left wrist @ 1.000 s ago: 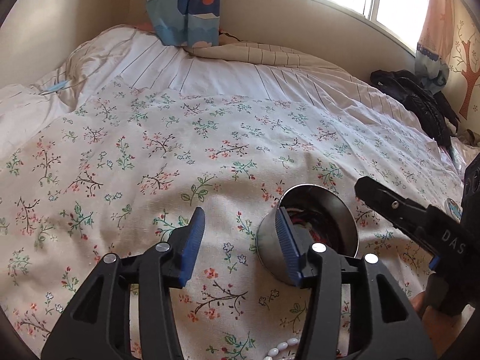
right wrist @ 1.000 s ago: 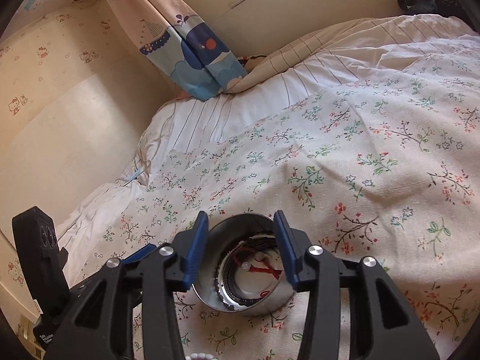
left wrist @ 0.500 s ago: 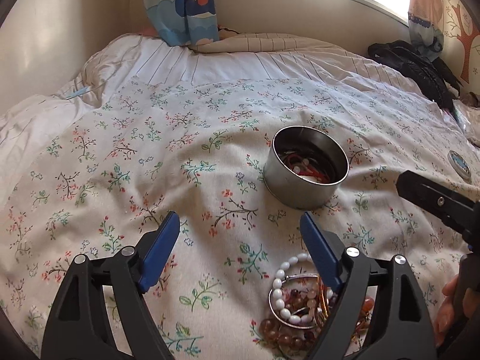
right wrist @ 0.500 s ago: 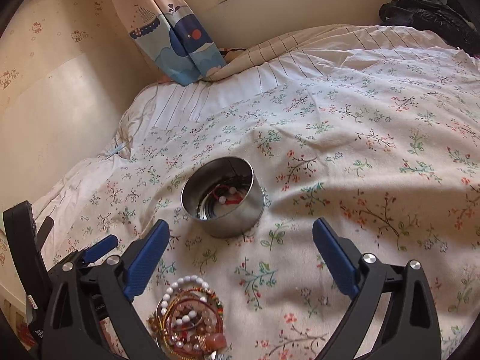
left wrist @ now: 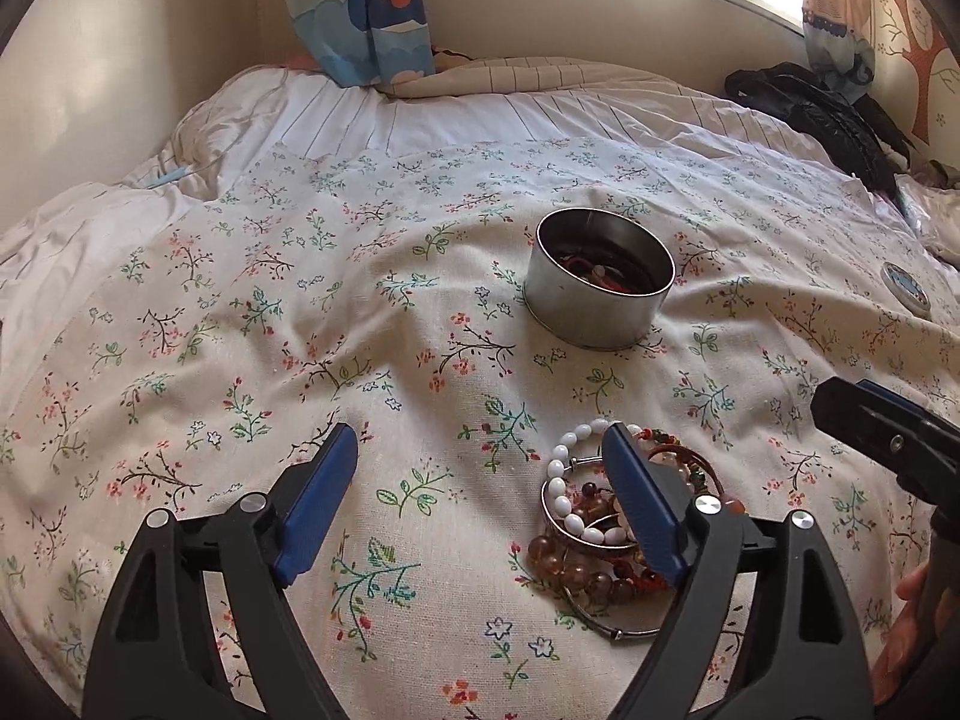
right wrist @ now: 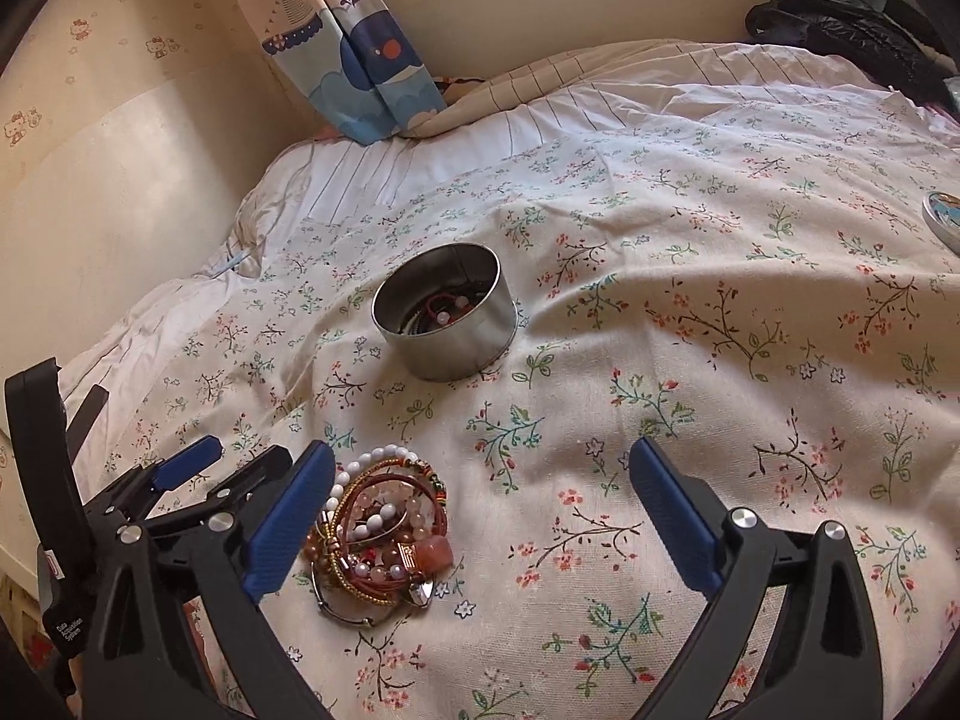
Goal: Organize jewelry
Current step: 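Move both open tools back to the bracelet pile, then grasp the gold beaded bracelet with the left tool and lift it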
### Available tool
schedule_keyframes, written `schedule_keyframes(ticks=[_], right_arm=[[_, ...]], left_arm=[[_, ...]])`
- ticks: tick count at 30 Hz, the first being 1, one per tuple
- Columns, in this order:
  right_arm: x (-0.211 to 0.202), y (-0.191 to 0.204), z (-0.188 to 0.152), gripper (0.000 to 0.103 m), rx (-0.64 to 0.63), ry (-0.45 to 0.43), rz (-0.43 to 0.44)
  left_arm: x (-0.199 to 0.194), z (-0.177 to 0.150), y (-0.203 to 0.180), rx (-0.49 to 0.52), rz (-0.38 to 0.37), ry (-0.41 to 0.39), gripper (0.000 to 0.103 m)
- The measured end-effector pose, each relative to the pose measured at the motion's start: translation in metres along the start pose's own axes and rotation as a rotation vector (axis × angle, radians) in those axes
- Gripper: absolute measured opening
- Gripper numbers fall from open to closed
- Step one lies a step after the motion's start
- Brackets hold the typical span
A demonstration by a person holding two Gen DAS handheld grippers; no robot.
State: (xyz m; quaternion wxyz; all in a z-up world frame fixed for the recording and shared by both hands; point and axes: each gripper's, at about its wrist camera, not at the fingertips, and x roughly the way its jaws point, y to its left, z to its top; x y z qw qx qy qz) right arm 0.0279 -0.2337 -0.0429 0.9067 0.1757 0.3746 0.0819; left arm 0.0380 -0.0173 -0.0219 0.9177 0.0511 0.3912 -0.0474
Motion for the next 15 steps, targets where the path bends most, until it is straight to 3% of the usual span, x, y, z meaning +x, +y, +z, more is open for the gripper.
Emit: schedule_keyframes(ticks=[5, 12, 15], right_arm=[[0.002, -0.002, 0.0, 0.095, 0.0, 0.011, -0.017], [0.004, -0.012, 0.0, 0.096, 0.027, 0.015, -0.053], [0.004, -0.017, 0.0, 0.096, 0.044, 0.016, -0.062]], left_arm=[[-0.002, -0.003, 0.002, 0.002, -0.017, 0.005, 0.08], [0.007, -0.005, 0.03, -0.127, -0.148, 0.053, 0.08], [0.009, -0.006, 0.032, -0.14, -0.174, 0.059, 0.075]])
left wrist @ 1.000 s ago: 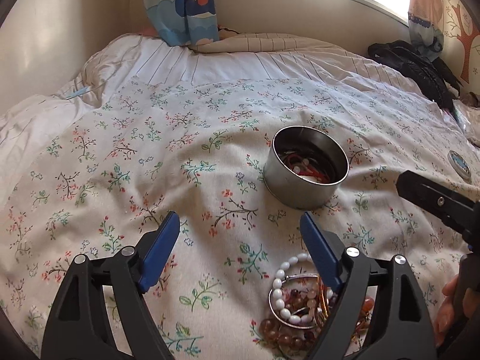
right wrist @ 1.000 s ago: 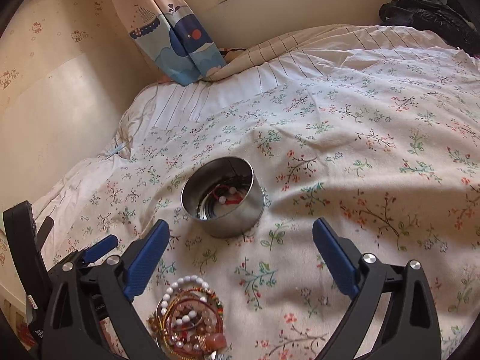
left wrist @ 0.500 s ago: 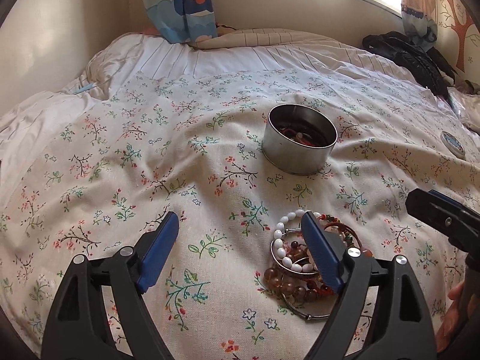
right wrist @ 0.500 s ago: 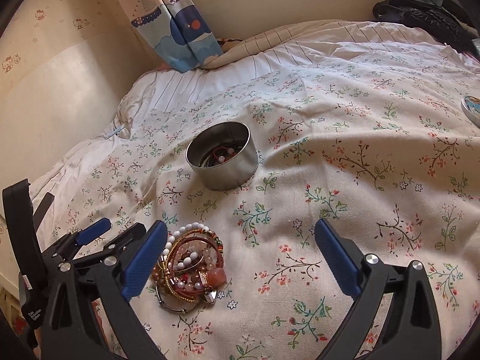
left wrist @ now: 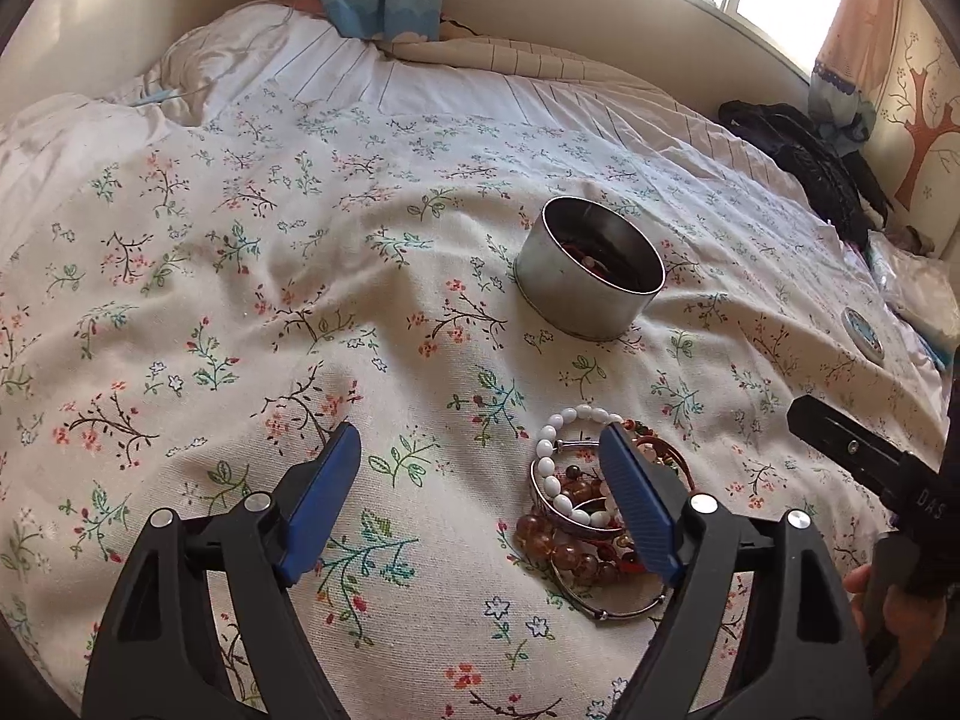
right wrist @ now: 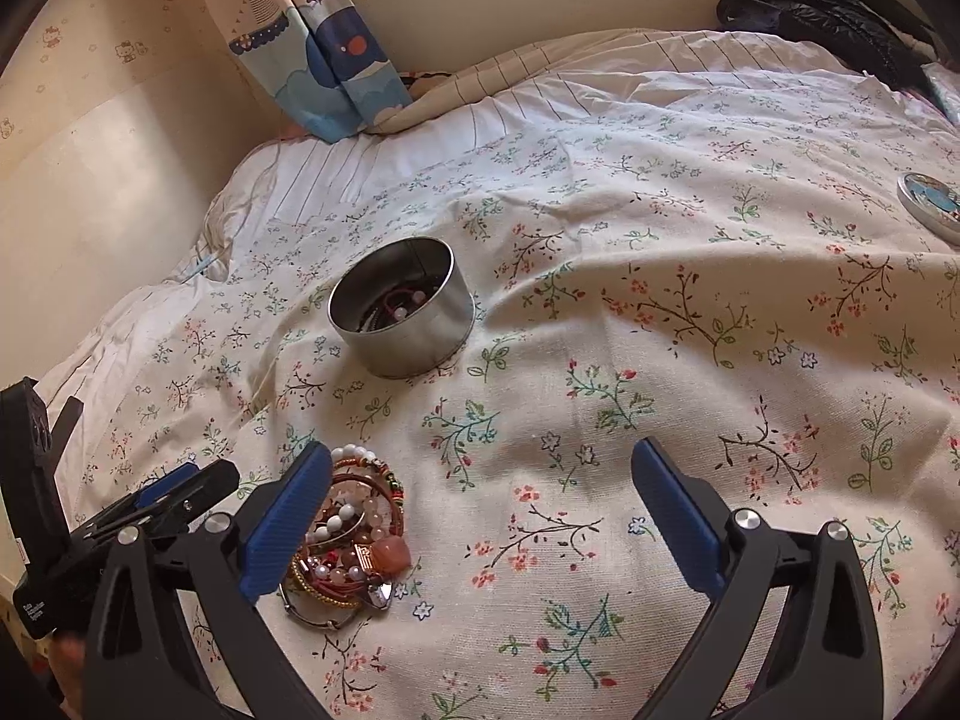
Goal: Organize jewelry
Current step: 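Grasp the gold beaded bracelet with the left tool and lift it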
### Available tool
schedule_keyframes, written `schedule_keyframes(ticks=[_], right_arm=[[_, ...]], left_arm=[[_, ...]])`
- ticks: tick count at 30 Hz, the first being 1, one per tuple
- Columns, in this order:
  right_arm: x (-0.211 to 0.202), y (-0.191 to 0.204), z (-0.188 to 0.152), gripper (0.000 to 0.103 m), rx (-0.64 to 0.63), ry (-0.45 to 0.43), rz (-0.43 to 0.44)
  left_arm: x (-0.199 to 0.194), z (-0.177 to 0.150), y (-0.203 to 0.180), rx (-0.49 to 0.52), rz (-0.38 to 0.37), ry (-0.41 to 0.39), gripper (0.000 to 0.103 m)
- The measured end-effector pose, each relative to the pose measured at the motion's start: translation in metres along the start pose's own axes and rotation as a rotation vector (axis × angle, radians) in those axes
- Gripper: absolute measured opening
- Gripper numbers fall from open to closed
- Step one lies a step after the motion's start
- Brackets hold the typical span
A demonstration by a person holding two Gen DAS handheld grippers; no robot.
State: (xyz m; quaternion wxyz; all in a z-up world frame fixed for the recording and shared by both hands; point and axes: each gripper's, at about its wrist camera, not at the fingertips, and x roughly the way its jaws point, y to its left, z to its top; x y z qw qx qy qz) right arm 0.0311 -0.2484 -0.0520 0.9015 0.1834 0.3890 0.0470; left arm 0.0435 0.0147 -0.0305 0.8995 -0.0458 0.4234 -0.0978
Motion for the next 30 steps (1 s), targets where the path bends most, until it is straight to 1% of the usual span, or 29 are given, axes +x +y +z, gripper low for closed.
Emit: schedule_keyframes(ticks=[2, 6, 8, 9, 10, 11, 13, 14, 16, 17, 20, 23, 26, 29, 30], right_arm=[[0.0, -0.002, 0.001, 0.096, 0.009, -0.002, -0.004], [0.0, -0.007, 0.001, 0.096, 0.025, -0.003, -0.001], [0.0, -0.007, 0.002, 0.096, 0.028, -0.003, 0.003], [0.0, -0.007, 0.002, 0.096, 0.029, -0.004, 0.005], [0.0, -0.006, 0.002, 0.096, 0.029, -0.005, 0.008], [0.0, -0.006, 0.002, 0.096, 0.029, -0.005, 0.01], [0.0, -0.006, 0.002, 0.096, 0.03, -0.005, 0.014], [0.001, -0.006, 0.003, 0.096, 0.031, -0.005, 0.015], [0.001, -0.007, 0.002, 0.096, 0.034, -0.005, 0.017], [0.001, -0.007, 0.002, 0.096, 0.036, -0.004, 0.019], [0.001, -0.007, 0.003, 0.096, 0.038, -0.003, 0.022], [0.002, -0.007, 0.002, 0.096, 0.038, -0.002, 0.023], [0.002, -0.008, 0.002, 0.096, 0.038, -0.001, 0.022], [0.003, -0.007, 0.001, 0.096, 0.035, 0.008, 0.031], [0.004, -0.007, 0.001, 0.096, 0.03, 0.011, 0.03]], left_arm=[[-0.001, -0.003, -0.01, 0.045, -0.018, -0.008, 0.075], [-0.005, -0.013, -0.048, 0.222, -0.027, -0.031, 0.074], [-0.002, -0.017, -0.061, 0.28, -0.028, -0.024, 0.066], [0.002, -0.018, -0.065, 0.297, -0.026, -0.011, 0.058], [0.006, -0.019, -0.067, 0.304, -0.026, 0.005, 0.046], [0.011, -0.018, -0.067, 0.301, -0.031, 0.025, 0.041], [0.018, -0.018, -0.066, 0.286, -0.044, 0.055, 0.027], [0.02, -0.017, -0.065, 0.276, -0.057, 0.066, 0.024], [0.02, -0.017, -0.062, 0.258, -0.08, 0.076, 0.01], [0.02, -0.018, -0.061, 0.255, -0.088, 0.076, 0.007], [0.015, -0.017, -0.058, 0.236, -0.116, 0.064, 0.005], [0.007, -0.012, -0.05, 0.183, -0.157, 0.036, 0.004], [0.001, -0.005, -0.037, 0.106, -0.208, 0.01, 0.003], [-0.008, 0.001, -0.024, 0.035, -0.256, -0.037, 0.003], [-0.012, 0.003, -0.019, 0.005, -0.293, -0.053, 0.003]])
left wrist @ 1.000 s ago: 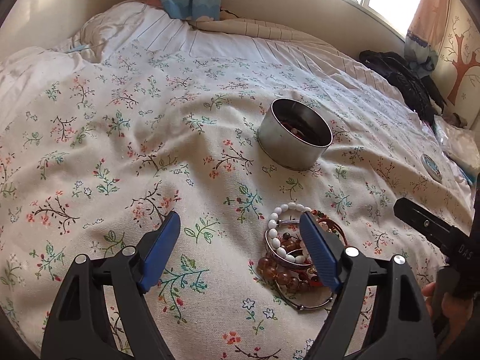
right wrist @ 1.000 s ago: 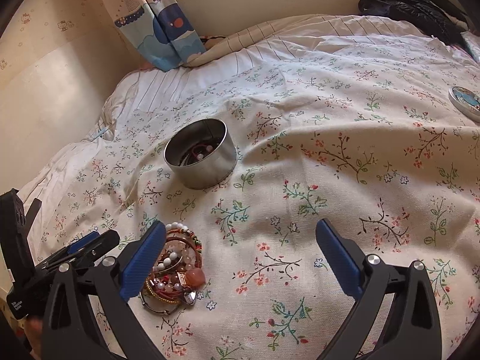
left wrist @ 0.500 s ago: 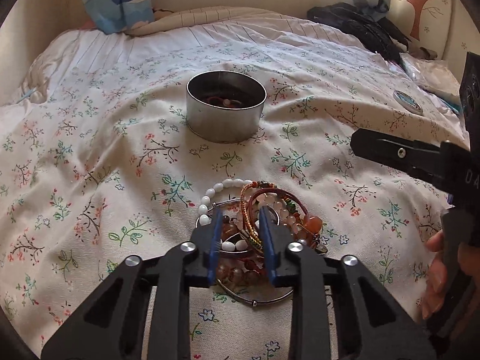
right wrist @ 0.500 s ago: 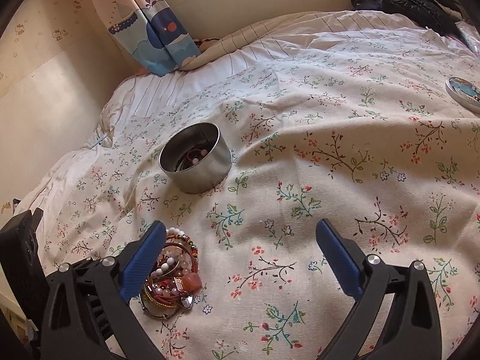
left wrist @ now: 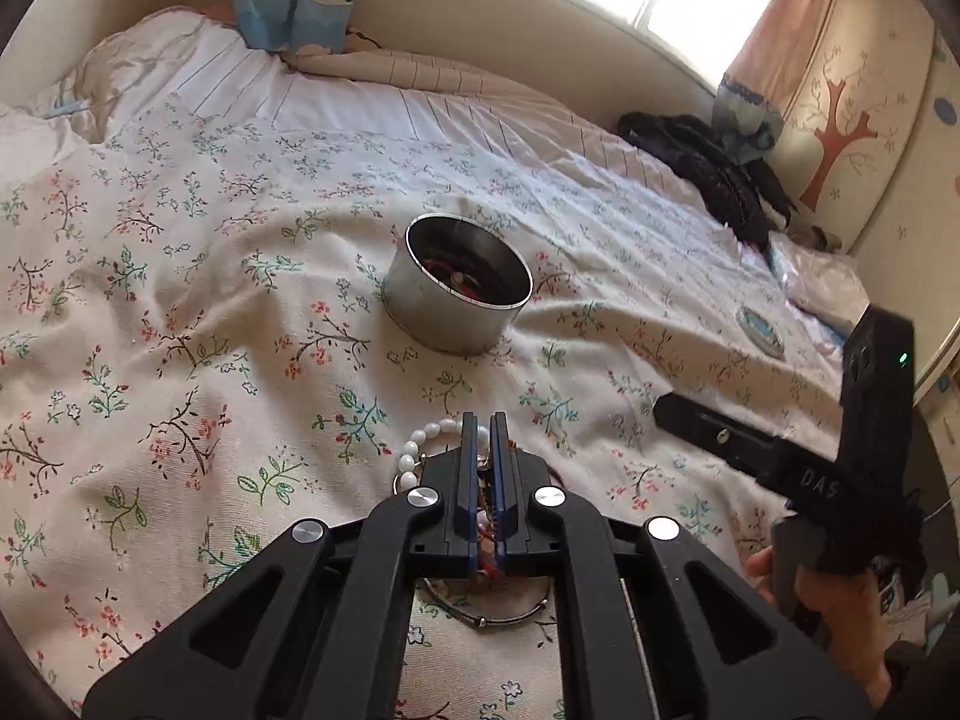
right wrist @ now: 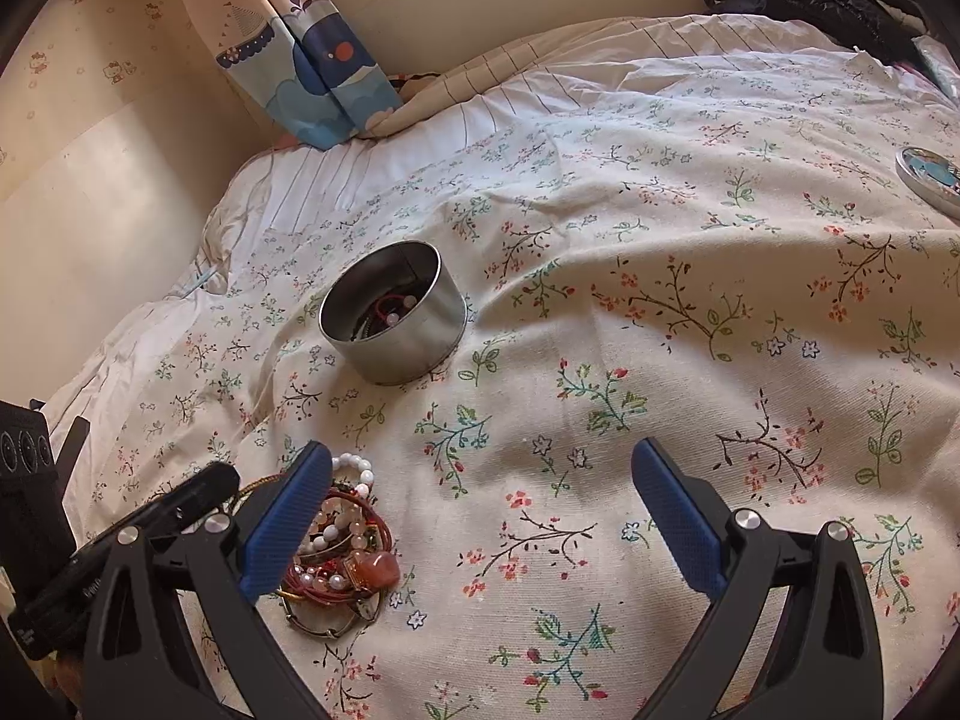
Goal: Organize jewelry
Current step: 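Grasp the gold beaded bracelet with the left tool and lift it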
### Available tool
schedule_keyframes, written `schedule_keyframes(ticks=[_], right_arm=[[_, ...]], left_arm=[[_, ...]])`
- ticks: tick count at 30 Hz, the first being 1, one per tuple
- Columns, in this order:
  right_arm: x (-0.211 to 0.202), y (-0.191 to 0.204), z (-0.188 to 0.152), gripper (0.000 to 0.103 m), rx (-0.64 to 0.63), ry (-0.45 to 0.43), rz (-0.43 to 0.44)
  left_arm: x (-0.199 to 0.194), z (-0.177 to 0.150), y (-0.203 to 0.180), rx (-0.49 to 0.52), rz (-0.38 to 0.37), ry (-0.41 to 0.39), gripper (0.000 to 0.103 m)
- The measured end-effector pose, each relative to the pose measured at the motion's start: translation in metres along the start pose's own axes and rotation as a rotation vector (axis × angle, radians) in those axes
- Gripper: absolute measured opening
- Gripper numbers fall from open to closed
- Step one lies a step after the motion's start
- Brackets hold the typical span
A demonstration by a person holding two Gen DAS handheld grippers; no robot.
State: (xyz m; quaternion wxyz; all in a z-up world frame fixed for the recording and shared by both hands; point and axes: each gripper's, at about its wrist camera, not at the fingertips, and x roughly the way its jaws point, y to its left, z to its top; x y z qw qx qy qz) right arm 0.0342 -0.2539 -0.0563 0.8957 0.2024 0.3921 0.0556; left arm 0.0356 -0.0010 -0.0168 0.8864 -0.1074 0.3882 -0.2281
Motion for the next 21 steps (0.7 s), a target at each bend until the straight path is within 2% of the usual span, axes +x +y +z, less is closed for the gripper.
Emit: schedule_keyframes(ticks=[4, 5, 7, 10, 14, 19, 21], right_arm=[[0.005, 0.003, -0.001, 0.096, -0.014, 0.022, 0.005], [0.005, 0.004, -0.002, 0.096, -0.017, 0.025, 0.009], [0.007, 0.005, -0.003, 0.096, -0.023, 0.033, 0.019], [0.012, 0.01, -0.005, 0.096, -0.042, 0.062, 0.043], [0.021, 0.024, -0.01, 0.096, -0.105, 0.108, 0.058], [0.032, 0.038, -0.015, 0.096, -0.171, 0.141, 0.058], [0.037, 0.042, -0.014, 0.096, -0.188, 0.148, 0.06]], left_arm=[[-0.012, 0.007, 0.018, -0.128, -0.18, -0.048, 0.003], [-0.014, 0.008, 0.023, -0.16, -0.205, -0.059, 0.003], [-0.017, 0.009, 0.034, -0.211, -0.201, -0.08, 0.003], [-0.019, 0.009, 0.044, -0.244, -0.1, -0.106, 0.003], [-0.017, 0.011, 0.055, -0.244, 0.045, -0.102, 0.003], [0.0, 0.01, 0.057, -0.167, 0.221, -0.012, 0.004], [0.005, 0.007, 0.055, -0.114, 0.321, 0.016, 0.004]])
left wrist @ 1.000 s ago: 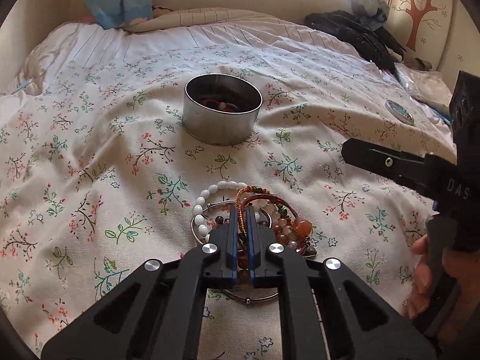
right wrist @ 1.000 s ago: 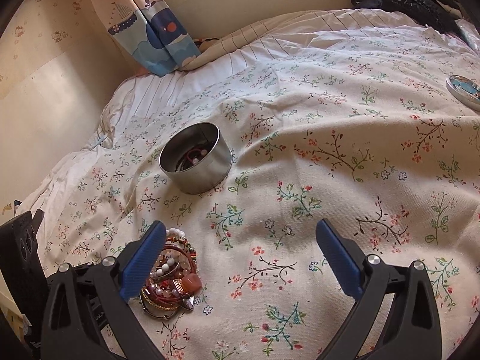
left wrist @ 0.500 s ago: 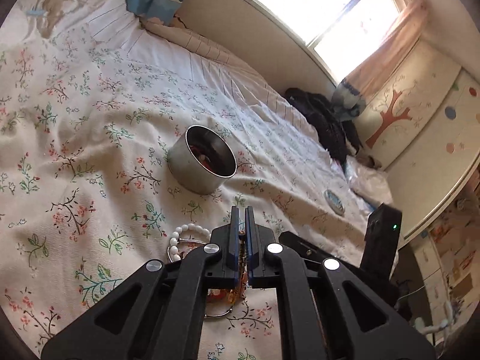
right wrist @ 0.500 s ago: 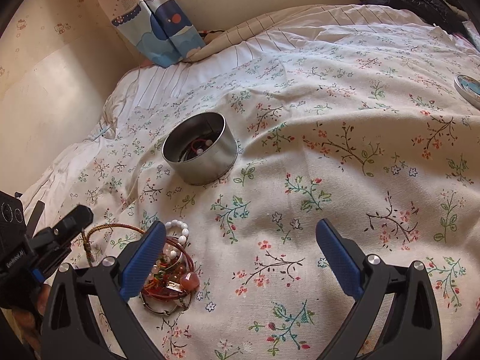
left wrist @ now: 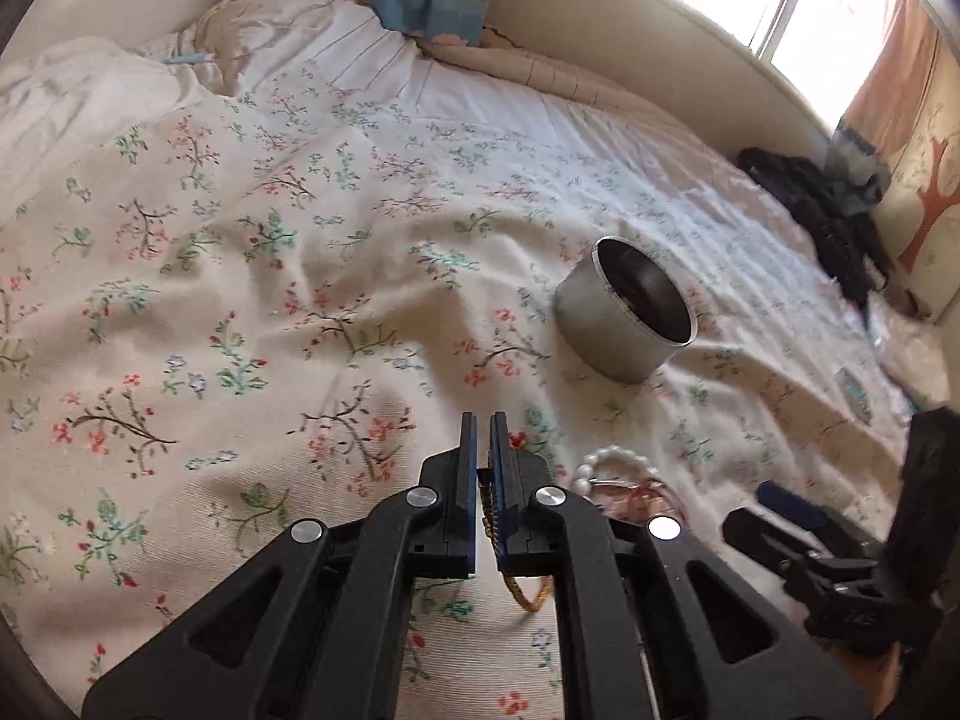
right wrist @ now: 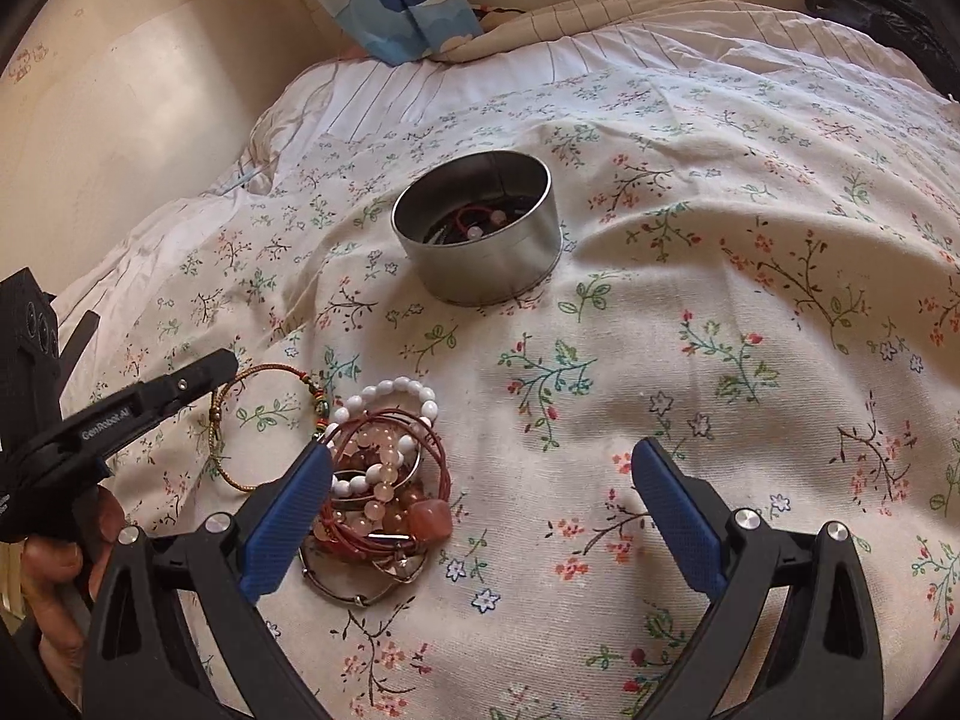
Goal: Organize jewelry
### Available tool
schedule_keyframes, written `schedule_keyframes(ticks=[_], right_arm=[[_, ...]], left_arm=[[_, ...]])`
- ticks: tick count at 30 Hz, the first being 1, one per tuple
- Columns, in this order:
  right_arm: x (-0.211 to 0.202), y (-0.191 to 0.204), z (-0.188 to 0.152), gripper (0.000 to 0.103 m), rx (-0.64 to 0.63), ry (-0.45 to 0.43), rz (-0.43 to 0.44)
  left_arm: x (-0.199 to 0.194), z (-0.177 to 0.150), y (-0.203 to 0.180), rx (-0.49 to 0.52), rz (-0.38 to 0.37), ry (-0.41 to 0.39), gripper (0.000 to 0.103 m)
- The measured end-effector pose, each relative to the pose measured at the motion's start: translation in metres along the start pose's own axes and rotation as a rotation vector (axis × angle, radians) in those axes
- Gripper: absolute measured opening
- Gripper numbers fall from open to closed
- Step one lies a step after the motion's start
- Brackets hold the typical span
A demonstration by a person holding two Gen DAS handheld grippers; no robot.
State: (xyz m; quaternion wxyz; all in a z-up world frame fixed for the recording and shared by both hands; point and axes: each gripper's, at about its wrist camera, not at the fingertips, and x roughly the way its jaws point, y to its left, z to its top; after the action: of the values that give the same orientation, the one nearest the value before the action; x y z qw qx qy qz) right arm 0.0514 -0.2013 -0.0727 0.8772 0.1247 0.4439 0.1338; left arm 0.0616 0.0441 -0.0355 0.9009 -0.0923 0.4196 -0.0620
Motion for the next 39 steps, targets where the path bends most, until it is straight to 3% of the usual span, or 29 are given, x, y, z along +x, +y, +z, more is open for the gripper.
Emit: schedule_keyframes(ticks=[3, 5, 6, 7, 9, 10, 13, 15, 22, 26, 28, 29, 30, 31, 34, 36, 39], right_arm=[[0.012, 0.003, 0.002, 0.095, -0.006, 0.035, 0.045], [0.021, 0.006, 0.001, 0.087, -0.009, 0.072, 0.088], [0.025, 0.006, 0.0, 0.068, -0.011, 0.091, 0.095], [0.028, 0.006, -0.001, 0.046, -0.012, 0.101, 0.097], [0.025, 0.005, -0.002, 0.017, 0.008, 0.097, 0.151], [0.023, 0.005, -0.002, 0.011, 0.007, 0.086, 0.155], [0.014, 0.004, -0.001, 0.011, 0.012, 0.055, 0.162], [0.006, 0.002, 0.0, 0.01, 0.028, 0.022, 0.172], [-0.024, -0.016, 0.004, 0.008, 0.103, -0.097, 0.196], [-0.026, -0.027, 0.005, 0.008, 0.149, -0.109, 0.174], [-0.025, -0.031, 0.005, 0.009, 0.153, -0.102, 0.095], [-0.025, -0.033, 0.005, 0.011, 0.158, -0.1, 0.053], [-0.025, -0.036, 0.005, 0.034, 0.173, -0.099, 0.036], [-0.027, -0.039, 0.004, 0.066, 0.184, -0.114, 0.03], [-0.035, -0.03, 0.005, 0.067, 0.126, -0.15, 0.042], [-0.027, -0.016, 0.005, 0.067, 0.064, -0.113, 0.071], [-0.011, 0.013, 0.005, 0.057, -0.084, -0.054, 0.024]], left_arm=[[0.001, -0.002, -0.003, 0.042, 0.043, 0.006, 0.01], [0.008, -0.005, -0.007, 0.076, 0.089, 0.035, 0.026], [0.014, -0.006, -0.008, 0.089, 0.113, 0.056, 0.04], [0.019, -0.008, -0.01, 0.105, 0.143, 0.077, 0.044], [0.03, -0.012, -0.011, 0.128, 0.162, 0.128, 0.042], [0.031, -0.013, -0.01, 0.129, 0.174, 0.137, 0.026], [0.024, -0.011, -0.005, 0.105, 0.148, 0.115, 0.011], [0.018, -0.009, -0.001, 0.076, 0.121, 0.091, 0.008], [-0.023, 0.0, -0.009, 0.054, -0.006, -0.115, 0.006], [-0.026, 0.002, -0.016, 0.078, -0.03, -0.136, 0.006], [-0.027, 0.002, -0.019, 0.08, -0.04, -0.141, 0.006], [-0.026, 0.002, -0.019, 0.082, -0.039, -0.137, 0.006], [-0.027, 0.001, -0.019, 0.083, -0.036, -0.135, 0.006], [-0.026, 0.001, -0.019, 0.081, -0.039, -0.134, 0.006], [-0.026, 0.0, -0.019, 0.084, -0.04, -0.13, 0.006], [-0.026, 0.0, -0.021, 0.087, -0.043, -0.131, 0.006], [-0.026, 0.0, -0.023, 0.098, -0.045, -0.131, 0.004]])
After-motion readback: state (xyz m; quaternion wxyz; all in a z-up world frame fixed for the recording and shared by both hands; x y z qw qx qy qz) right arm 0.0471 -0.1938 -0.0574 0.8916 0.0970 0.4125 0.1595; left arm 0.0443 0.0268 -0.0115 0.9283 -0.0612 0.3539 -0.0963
